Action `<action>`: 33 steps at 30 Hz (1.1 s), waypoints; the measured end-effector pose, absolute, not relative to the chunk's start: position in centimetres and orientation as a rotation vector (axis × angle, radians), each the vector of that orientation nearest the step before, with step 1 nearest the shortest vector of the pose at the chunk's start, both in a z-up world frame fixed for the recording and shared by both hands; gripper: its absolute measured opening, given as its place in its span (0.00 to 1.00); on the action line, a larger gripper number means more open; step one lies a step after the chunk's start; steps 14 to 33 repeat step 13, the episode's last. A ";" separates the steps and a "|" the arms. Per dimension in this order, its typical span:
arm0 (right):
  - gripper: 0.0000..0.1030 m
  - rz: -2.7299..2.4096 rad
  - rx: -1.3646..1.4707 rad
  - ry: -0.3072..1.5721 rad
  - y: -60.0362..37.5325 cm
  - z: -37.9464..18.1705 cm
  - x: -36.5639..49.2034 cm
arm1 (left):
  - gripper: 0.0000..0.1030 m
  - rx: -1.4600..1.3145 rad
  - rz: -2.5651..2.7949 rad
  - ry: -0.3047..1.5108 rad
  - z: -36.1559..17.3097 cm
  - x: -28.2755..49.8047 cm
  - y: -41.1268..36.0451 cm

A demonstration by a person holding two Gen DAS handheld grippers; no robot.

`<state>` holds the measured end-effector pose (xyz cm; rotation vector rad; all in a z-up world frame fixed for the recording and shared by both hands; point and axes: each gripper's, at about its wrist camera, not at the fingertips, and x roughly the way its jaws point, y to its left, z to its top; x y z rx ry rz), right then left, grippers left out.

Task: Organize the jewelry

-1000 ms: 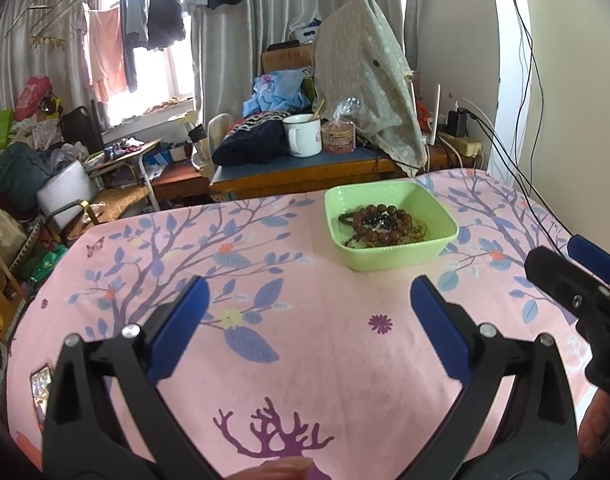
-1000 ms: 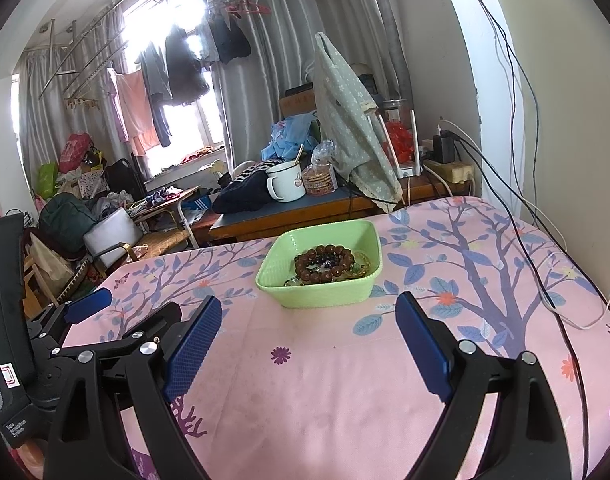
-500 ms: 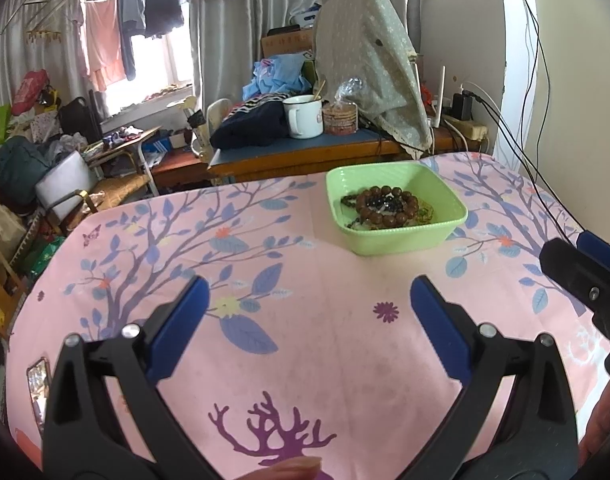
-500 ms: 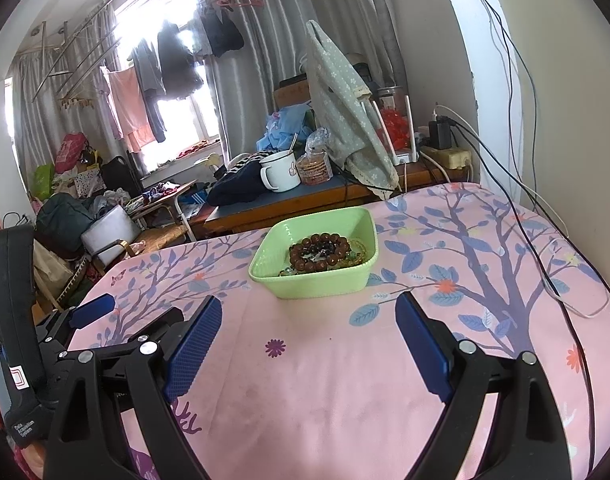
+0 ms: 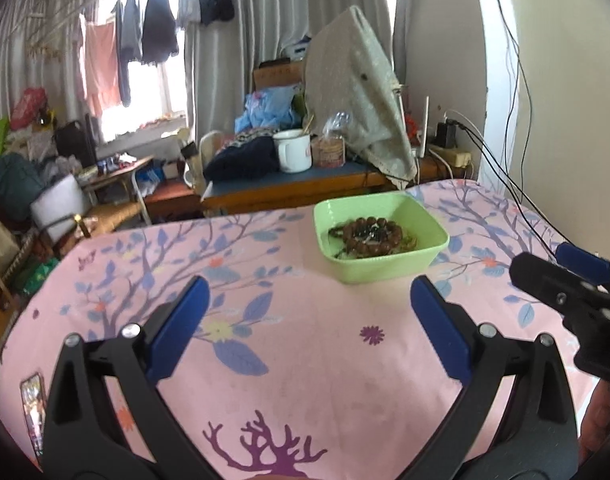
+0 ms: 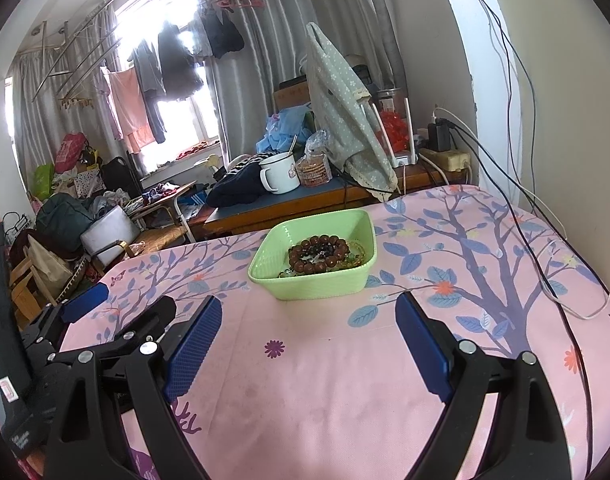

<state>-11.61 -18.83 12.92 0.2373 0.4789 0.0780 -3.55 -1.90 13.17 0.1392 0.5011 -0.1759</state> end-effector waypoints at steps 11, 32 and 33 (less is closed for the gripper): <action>0.60 0.062 0.250 0.477 -19.7 13.0 -11.8 | 0.94 0.141 -0.162 0.589 13.2 -2.1 -2.1; 0.60 0.063 0.247 0.477 -19.7 13.0 -11.8 | 0.94 0.145 -0.162 0.594 13.1 -2.1 -2.2; 0.60 0.063 0.247 0.477 -19.7 13.0 -11.8 | 0.94 0.145 -0.162 0.594 13.1 -2.1 -2.2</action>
